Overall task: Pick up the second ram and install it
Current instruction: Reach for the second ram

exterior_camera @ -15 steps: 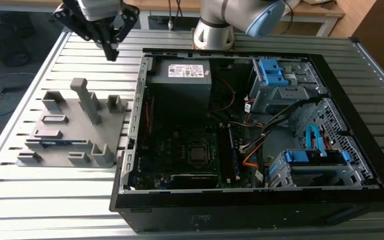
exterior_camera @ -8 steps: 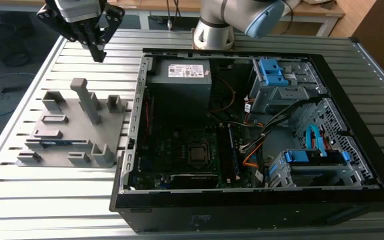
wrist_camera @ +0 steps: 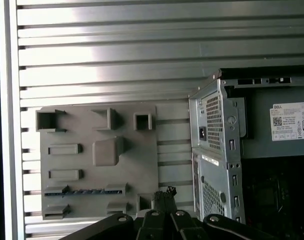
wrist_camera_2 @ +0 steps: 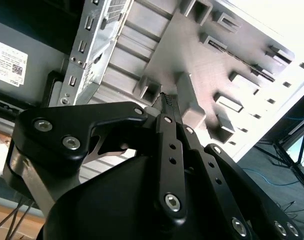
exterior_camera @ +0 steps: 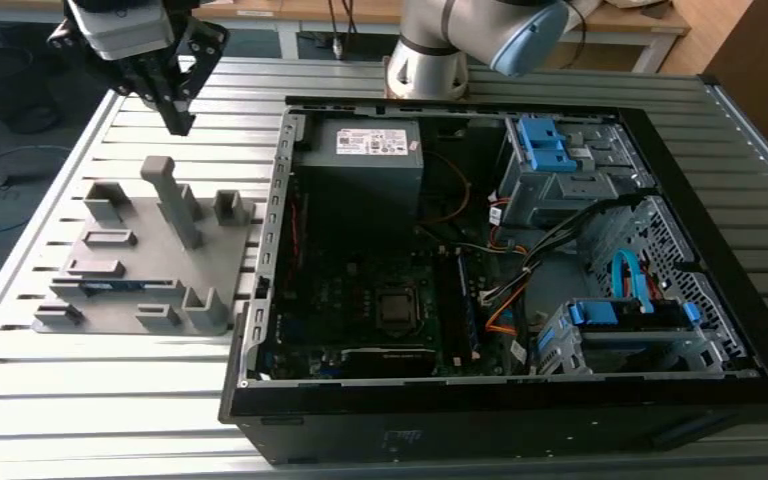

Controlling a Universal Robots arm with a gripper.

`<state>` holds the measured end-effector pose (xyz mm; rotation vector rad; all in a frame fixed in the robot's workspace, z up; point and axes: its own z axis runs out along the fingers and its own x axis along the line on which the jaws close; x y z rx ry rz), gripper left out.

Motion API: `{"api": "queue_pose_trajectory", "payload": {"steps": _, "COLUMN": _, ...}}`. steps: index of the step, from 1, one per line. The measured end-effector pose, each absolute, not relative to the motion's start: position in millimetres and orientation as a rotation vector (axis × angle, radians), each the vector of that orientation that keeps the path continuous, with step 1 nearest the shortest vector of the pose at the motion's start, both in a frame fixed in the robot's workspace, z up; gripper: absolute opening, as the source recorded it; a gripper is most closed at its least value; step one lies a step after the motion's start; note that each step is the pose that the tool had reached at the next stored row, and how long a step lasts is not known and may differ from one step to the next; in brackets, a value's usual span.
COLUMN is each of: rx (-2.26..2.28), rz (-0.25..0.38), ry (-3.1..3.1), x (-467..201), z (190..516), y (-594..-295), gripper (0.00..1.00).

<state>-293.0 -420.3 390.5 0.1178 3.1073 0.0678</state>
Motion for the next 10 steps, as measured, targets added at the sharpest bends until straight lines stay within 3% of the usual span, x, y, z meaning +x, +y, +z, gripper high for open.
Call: {"api": "queue_pose_trajectory", "payload": {"steps": 10, "rx": 0.118, "rz": 0.068, "ry": 3.107, "x": -322, "z": 387, "y": -430, "gripper": 0.10}}
